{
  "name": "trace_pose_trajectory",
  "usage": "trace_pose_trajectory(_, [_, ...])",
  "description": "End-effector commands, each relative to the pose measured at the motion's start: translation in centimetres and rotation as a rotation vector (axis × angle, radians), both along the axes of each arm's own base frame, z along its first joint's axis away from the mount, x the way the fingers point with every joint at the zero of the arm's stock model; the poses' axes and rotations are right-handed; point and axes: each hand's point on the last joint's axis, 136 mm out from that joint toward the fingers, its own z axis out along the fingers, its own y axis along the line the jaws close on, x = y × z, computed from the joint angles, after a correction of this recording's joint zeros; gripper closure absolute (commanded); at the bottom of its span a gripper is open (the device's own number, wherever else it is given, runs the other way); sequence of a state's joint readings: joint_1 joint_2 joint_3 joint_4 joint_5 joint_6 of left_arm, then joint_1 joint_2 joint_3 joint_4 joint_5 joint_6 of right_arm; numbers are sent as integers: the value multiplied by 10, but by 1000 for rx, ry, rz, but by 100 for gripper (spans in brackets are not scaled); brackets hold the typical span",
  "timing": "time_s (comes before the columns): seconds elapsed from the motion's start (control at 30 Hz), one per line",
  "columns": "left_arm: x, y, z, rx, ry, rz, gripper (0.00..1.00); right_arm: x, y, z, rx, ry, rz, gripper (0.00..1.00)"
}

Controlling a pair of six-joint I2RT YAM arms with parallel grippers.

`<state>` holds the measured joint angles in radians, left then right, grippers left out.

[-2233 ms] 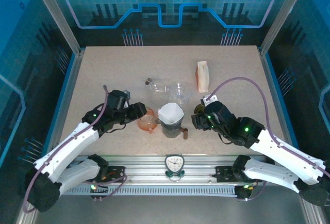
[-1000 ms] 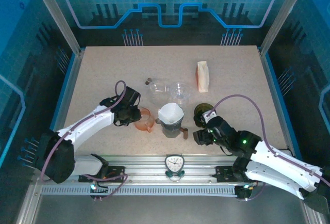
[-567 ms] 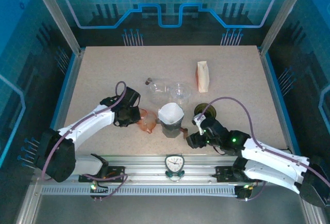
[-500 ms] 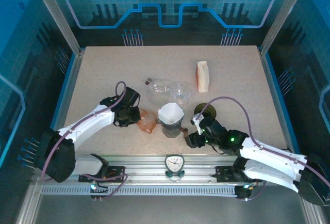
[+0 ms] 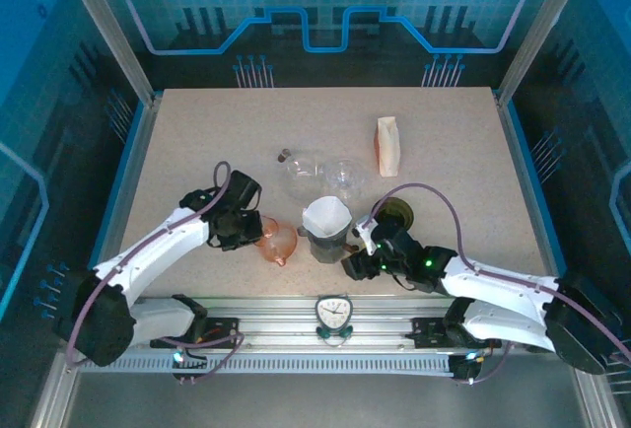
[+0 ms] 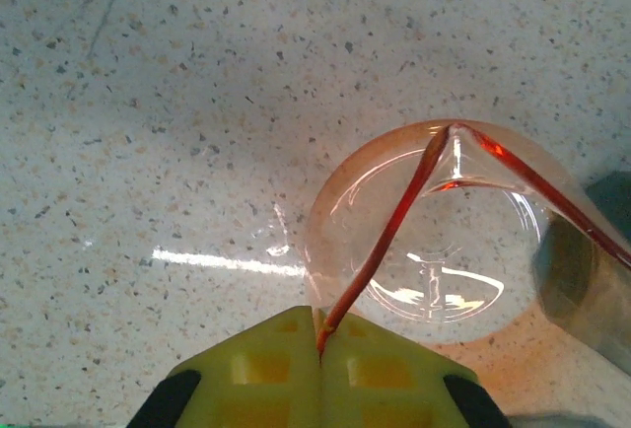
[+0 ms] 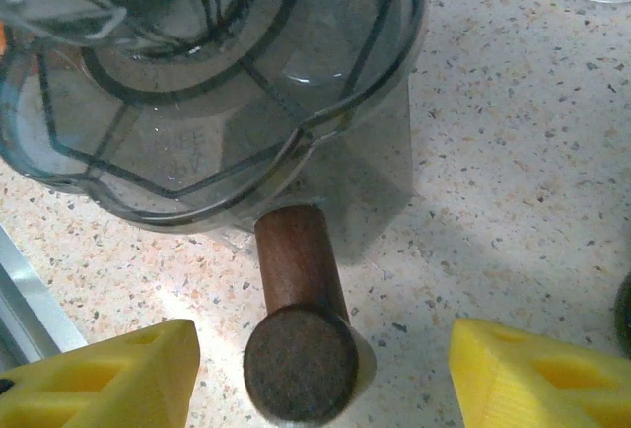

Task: Place the coffee filter in the dripper

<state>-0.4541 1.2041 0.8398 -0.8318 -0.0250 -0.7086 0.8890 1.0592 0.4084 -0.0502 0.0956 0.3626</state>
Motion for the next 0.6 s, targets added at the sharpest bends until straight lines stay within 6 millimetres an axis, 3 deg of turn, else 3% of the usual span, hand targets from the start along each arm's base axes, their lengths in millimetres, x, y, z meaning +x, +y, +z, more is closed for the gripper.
trace_pose_trajectory(0.0, [-15,-2,1,-51,43,16,100,7,8,1,32,-42,20,31])
trace_pose_trajectory(0.57, [-24,-6,0,-82,75,7,100,29,28,-3,69,-119,17,33])
